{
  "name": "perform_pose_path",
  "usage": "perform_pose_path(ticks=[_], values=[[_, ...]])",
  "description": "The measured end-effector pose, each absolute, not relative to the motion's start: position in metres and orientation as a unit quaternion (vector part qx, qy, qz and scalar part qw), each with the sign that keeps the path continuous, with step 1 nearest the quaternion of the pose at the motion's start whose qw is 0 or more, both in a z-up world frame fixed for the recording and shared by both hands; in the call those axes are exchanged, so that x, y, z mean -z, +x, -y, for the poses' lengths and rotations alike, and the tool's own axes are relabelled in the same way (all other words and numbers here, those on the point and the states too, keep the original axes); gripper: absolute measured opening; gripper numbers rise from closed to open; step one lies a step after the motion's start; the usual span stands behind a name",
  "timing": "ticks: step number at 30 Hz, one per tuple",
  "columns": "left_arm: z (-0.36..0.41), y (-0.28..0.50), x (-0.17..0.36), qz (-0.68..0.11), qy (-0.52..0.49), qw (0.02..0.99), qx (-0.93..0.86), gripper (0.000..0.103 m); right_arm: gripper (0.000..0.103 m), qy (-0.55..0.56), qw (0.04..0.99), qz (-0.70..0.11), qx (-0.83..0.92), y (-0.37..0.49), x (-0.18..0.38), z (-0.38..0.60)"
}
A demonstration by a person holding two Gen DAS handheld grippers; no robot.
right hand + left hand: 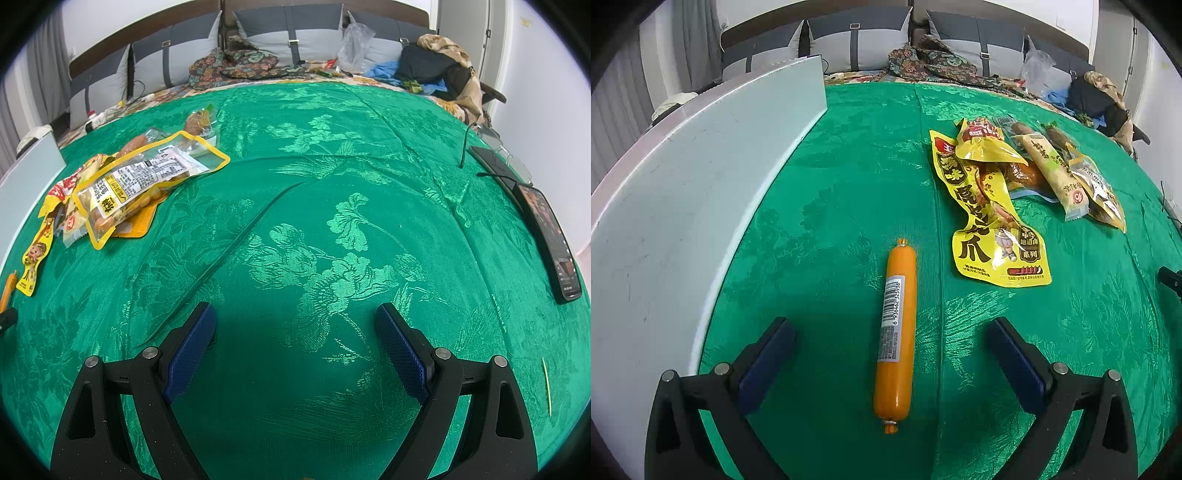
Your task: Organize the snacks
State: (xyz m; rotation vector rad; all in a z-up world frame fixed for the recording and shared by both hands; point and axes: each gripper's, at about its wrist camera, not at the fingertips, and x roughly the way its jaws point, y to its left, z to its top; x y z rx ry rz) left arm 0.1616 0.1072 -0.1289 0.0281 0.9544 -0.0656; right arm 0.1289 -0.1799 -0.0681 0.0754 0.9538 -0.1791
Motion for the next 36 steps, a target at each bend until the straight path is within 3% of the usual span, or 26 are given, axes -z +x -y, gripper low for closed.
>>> perform_pose_path(ticks=[26,30,36], values=[[-0.108,0.162,0.131,-0.459,0.014,0.888,0.032,0.103,0.09,0.035,0.87,-0.482,0.099,0.138,0.061,0.18],[-0.108,0.161,0.131,-0.458,0.014,0.888,0.032,0.103,0.09,0.166,0.878,-0.447,0.036,0.166,0.025,0.173],[-0.108,0.161,0.131,-0.458,0.014,0.888,0.032,0.103,0.09,0.345,0.787,-0.511,-0.02,0.246,0.033,0.148]])
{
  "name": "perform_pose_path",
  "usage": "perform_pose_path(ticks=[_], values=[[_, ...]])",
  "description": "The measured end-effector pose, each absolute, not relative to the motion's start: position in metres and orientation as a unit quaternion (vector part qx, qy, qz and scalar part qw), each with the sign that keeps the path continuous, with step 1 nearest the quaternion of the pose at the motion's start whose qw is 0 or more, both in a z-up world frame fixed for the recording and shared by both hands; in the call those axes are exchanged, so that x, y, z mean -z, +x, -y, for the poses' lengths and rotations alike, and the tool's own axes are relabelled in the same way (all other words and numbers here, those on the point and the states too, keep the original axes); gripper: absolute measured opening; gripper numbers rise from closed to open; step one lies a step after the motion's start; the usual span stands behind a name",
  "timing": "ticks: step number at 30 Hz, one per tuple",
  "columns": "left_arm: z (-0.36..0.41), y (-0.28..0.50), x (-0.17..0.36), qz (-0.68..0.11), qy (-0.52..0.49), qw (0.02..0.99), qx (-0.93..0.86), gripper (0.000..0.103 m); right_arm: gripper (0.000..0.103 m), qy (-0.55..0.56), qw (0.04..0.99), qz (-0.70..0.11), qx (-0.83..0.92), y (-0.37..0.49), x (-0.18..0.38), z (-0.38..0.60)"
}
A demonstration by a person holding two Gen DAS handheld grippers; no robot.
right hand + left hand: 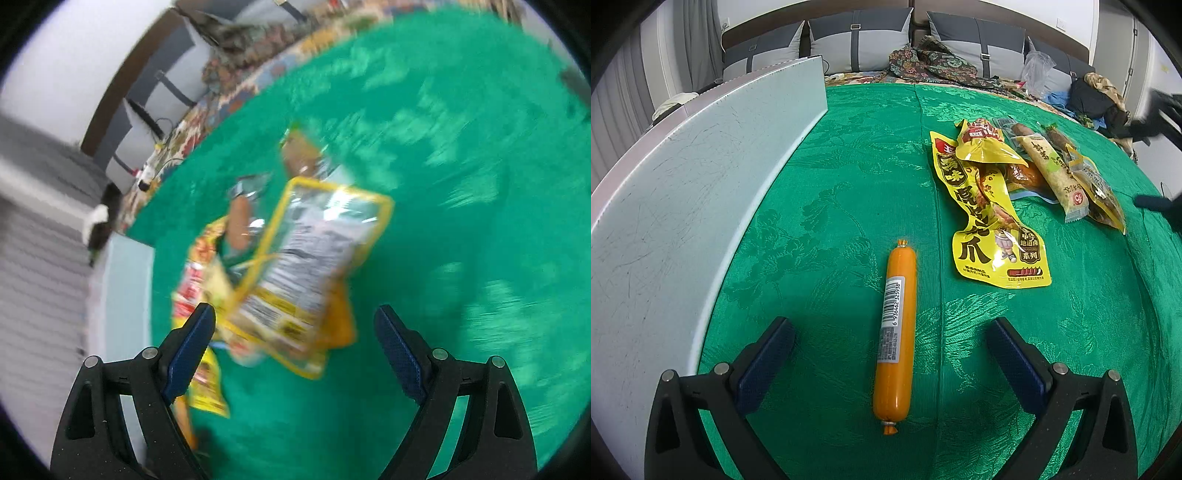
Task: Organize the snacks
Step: 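Reach the right tool to the yellow-bordered peanut packet and grasp it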
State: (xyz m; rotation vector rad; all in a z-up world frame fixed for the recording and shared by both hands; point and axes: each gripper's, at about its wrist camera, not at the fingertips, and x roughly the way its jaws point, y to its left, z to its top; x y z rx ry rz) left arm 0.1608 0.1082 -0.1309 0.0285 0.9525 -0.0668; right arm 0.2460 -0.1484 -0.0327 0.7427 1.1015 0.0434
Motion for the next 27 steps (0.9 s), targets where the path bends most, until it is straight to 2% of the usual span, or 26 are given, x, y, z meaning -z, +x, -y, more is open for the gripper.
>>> perform_pose_path(ticks=[6,12,22,26,27], values=[[-0.108,0.161,0.131,-0.458,0.014,0.888,0.032,0.103,0.09,0.382,0.773,-0.507,0.003,0.26,0.037,0.17],[-0.109,0.161,0.131,-0.458,0.014,0.888,0.032,0.103,0.091,0.411,0.727,-0.549,0.03,0.268,0.055,0.183],[-0.109,0.161,0.132,-0.458,0.014,0.888,0.033,0.103,0.09,0.267,0.748,-0.603,0.077,0.3,0.055,0.121],[-0.109,0.161,0.132,-0.458,0.014,0.888,0.033,0.103,0.091,0.245,0.745,-0.614,0.088,0.302,0.061,0.112],[-0.109,0.161,0.132,-0.458,0.014,0.888,0.033,0.103,0.088,0.24,0.749,-0.611,0.086,0.301,0.06,0.112]])
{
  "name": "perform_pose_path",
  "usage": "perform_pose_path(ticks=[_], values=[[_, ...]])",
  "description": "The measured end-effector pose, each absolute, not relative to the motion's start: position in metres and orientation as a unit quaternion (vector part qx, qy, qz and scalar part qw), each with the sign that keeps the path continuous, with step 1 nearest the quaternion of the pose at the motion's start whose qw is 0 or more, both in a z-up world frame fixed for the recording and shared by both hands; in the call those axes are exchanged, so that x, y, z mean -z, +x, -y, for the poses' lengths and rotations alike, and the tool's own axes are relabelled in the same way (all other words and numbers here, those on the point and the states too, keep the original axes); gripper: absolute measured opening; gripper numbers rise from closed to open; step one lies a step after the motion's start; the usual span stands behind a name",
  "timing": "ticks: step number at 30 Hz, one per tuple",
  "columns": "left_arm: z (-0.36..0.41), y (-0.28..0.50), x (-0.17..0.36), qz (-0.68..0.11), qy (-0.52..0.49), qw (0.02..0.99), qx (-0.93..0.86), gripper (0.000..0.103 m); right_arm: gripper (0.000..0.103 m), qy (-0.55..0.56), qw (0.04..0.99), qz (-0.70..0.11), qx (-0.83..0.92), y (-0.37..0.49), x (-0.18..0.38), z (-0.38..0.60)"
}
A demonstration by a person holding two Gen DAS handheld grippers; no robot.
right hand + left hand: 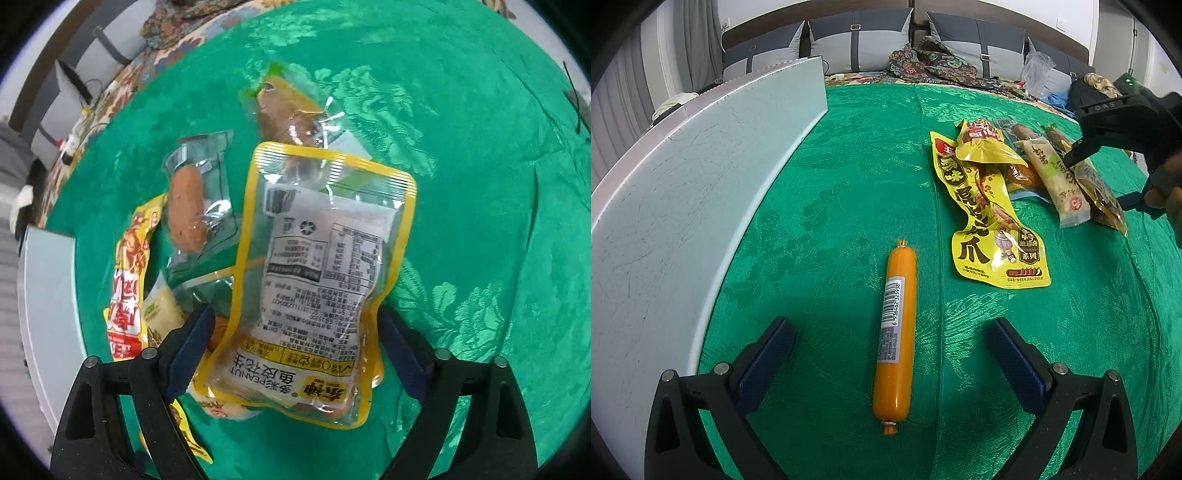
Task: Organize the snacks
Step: 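Reach the right tool to the yellow-bordered peanut packet and grasp it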
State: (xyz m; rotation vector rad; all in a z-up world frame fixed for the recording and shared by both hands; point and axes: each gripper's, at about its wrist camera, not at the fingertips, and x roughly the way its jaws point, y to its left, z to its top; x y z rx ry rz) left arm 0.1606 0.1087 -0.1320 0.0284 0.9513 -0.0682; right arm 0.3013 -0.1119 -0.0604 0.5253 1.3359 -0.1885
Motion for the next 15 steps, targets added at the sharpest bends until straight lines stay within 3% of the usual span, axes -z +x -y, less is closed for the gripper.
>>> perform_pose_path(ticks=[1,3,15], values=[[-0.109,0.161,0.132,-0.458,0.014,0.888,0.033,0.103,0.087,0.239,0.755,-0.604,0.085,0.299,0.058,0.114],[-0.109,0.161,0.132,-0.458,0.014,0.888,0.033,0.103,0.068,0.241,0.768,-0.588,0.08,0.292,0.055,0.118],[-0.109,0.16,0.132,-0.458,0.014,0.888,0.033,0.103,0.064,0.222,0.822,-0.521,0.049,0.246,0.018,0.163]])
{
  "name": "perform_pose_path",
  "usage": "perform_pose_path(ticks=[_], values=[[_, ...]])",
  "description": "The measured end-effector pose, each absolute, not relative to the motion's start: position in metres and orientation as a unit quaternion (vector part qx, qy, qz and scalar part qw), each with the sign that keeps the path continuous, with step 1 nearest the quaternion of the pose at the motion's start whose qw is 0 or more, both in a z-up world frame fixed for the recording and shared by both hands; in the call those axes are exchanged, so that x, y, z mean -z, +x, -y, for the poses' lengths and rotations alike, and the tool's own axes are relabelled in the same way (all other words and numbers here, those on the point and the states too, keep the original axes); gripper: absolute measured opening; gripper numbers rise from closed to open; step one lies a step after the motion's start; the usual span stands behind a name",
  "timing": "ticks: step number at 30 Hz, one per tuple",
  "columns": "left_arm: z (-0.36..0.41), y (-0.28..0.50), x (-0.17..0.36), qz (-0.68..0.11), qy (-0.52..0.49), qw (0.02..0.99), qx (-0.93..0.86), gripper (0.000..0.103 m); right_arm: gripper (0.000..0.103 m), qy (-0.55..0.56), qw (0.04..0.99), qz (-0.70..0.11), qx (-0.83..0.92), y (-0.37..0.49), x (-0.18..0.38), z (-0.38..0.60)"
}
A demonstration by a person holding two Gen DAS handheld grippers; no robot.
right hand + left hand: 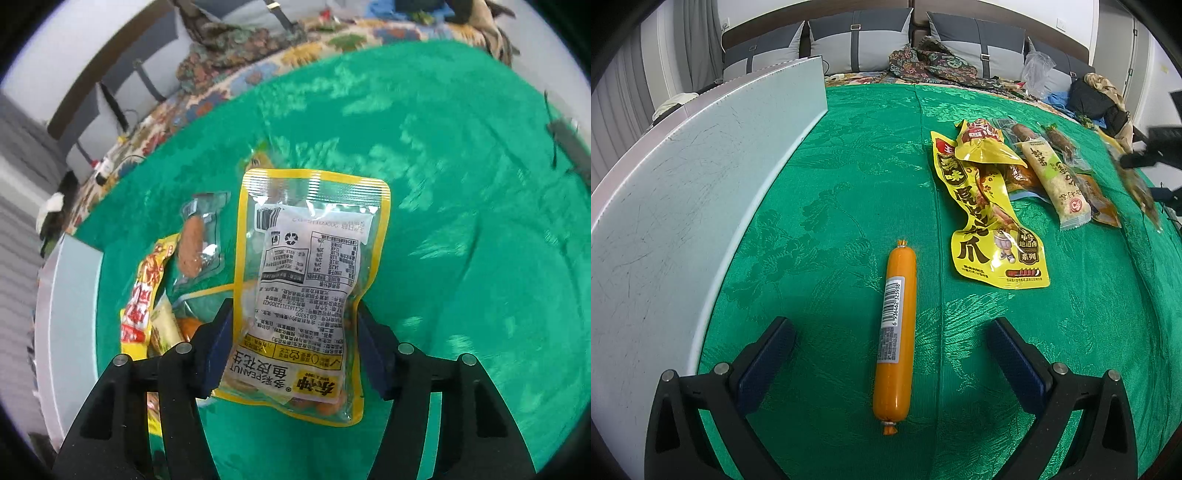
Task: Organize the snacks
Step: 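Reach the right tool to the yellow-bordered peanut packet and grasp it, then lower the left tool onto the orange sausage and close on it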
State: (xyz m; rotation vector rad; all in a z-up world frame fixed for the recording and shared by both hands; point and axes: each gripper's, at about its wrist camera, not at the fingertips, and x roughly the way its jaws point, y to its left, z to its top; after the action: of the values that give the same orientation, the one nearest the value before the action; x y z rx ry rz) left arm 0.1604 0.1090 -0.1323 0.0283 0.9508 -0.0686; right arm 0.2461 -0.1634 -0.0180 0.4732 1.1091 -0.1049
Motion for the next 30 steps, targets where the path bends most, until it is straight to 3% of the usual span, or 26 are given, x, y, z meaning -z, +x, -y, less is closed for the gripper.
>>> perform_pose_path(ticks=[18,20,24,30], values=[[-0.109,0.161,0.133,-0.457,0.014,0.888,0.033,0.103,0.065,0.014,0.84,-0.536,-0.084,0.123,0.042,0.108],[-0.109,0.16,0.132,-0.458,0.014,0.888,0.033,0.103,0.066,0.008,0.849,-0.522,-0.083,0.118,0.042,0.106],[-0.11,0.161,0.131,-0.46,0.014,0.887,0.036,0.103,0.077,0.038,0.846,-0.524,-0.091,0.121,0.046,0.111],[-0.113,0.16,0.126,-0.502,0.039,0.861,0.074,0.103,0.078,0.107,0.823,-0.548,-0.104,0.124,0.049,0.13]])
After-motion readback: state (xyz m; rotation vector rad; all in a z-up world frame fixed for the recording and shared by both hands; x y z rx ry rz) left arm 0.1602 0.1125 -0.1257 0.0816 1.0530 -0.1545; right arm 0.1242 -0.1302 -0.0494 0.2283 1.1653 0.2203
